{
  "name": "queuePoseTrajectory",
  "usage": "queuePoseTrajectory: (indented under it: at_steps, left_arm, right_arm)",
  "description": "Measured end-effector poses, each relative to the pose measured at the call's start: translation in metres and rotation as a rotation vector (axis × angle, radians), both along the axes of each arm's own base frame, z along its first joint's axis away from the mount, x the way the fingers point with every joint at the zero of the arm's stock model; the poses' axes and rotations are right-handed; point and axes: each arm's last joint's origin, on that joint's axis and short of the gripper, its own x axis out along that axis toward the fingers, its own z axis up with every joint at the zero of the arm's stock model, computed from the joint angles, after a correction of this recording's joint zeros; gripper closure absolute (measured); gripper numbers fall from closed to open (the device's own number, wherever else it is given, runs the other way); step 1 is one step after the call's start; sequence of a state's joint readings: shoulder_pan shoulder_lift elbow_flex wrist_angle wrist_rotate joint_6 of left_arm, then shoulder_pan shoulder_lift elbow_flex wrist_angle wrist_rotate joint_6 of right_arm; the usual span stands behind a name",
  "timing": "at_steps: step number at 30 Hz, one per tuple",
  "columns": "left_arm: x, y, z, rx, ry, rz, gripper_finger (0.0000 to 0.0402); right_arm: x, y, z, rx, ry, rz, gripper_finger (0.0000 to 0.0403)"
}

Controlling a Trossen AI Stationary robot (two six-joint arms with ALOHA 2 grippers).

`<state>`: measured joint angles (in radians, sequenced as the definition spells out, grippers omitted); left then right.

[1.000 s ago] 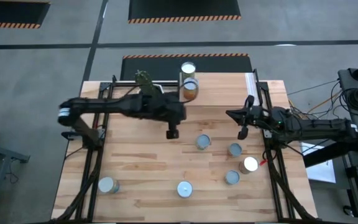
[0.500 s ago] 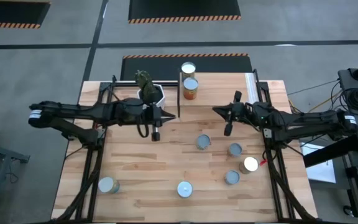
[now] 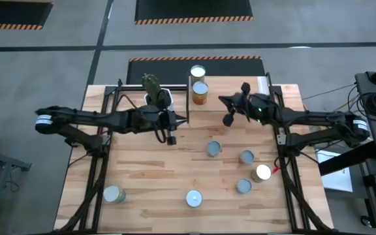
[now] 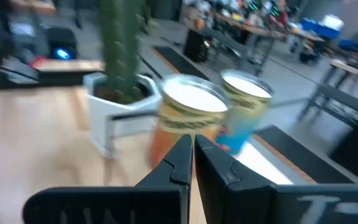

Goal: Pick and place cans onto a shelf
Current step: Put the canned pineapple on the shelf

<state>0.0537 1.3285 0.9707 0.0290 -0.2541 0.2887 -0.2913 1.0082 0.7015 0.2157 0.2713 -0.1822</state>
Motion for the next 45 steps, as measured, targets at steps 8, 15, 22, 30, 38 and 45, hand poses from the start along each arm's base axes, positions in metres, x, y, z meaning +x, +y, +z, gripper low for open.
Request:
queuePoseTrajectory:
  at_steps: [8,15,22,30,38,45]
  left_arm:
    - [0.014,0.025,-0.011,0.018,-0.022,0.071,0.0397]
    - [0.021,0.043,-0.020,0.020,-0.030,0.124,0.0397]
    - [0.032,0.060,-0.033,0.019,-0.023,0.166,0.0397]
    - [0.044,0.078,-0.038,0.017,-0.012,0.207,0.0397]
    - [0.052,0.095,-0.043,0.003,-0.007,0.251,0.0397]
    - [0.053,0.097,-0.042,-0.040,-0.024,0.272,0.0397]
  right_arm:
    - [0.012,-0.051,-0.007,0.038,0.097,-0.023,0.0394]
    - [0.024,-0.081,-0.013,0.033,0.156,-0.016,0.0394]
    - [0.037,-0.096,-0.014,0.020,0.185,0.019,0.0394]
    - [0.046,-0.102,-0.015,0.024,0.238,0.028,0.0394]
    - [0.042,-0.098,-0.012,0.026,0.239,0.058,0.0394]
    - [0.043,-0.096,-0.014,0.049,0.240,0.123,0.0394]
